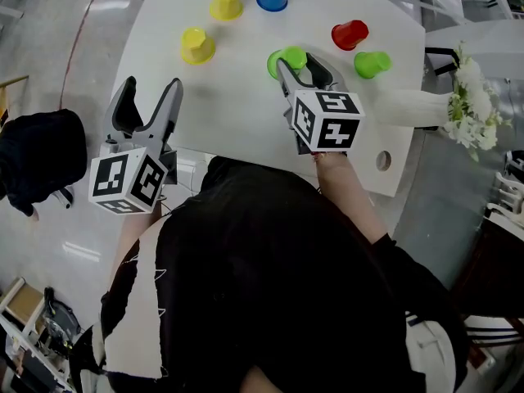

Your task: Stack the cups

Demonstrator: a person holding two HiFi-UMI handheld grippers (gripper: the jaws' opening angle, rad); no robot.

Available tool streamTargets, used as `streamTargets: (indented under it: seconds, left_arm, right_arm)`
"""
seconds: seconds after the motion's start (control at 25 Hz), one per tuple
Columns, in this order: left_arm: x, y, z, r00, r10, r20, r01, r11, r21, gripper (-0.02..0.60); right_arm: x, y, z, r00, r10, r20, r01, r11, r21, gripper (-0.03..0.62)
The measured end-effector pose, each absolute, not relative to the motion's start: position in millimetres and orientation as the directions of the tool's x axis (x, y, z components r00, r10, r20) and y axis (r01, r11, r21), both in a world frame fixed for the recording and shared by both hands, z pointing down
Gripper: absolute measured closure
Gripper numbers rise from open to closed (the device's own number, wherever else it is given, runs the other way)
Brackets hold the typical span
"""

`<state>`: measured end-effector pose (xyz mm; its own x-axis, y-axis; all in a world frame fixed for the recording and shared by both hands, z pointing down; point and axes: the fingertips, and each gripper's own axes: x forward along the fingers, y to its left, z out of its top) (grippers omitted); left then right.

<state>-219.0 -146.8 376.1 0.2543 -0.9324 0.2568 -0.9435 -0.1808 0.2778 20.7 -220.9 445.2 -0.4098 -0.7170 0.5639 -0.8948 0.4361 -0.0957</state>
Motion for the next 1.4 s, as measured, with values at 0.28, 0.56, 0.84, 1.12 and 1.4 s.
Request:
streamTargets:
  seconds: [0.28,0.56,0.84,1.12,1.4]
  left_arm:
    - [-194.4,-136.0,369.6,0.284,-0.927,0.244,-0.937,-0.215,0.275,0.222]
    - [-167.5,-128.3,365.2,0.326,-0.915,0.236,-0.927,-0.26,0.27,0.222]
    - [-141.8,-122.6,364.3,0.361,-0.903,0.232,-0.915,-0.295,0.274,0.222]
    - [-132.9,-114.9,362.4,0.368,-0.899,0.236,-0.915,-0.305,0.265,0.222]
    - [-135.8,-111.5,360.7,0.359,-0.903,0.236,-0.918,-0.297,0.261,0.222]
  right_arm:
    - [51.3,-201.4,439.0,-0.384,-0.739,0.554,-0.912,0.396,-0.105,0.375]
    - [87.6,-181.5,437.3,-0.341,-0.758,0.556,-0.933,0.346,-0.1,0.375]
    - [117.5,-164.6,444.5,-0.306,-0.76,0.573,-0.946,0.31,-0.095,0.375]
    - [128.2,-153.7,458.8,-0.295,-0.747,0.595,-0.95,0.294,-0.103,0.375]
    - [127.6,-151.9,460.2,-0.299,-0.747,0.593,-0.949,0.298,-0.103,0.373]
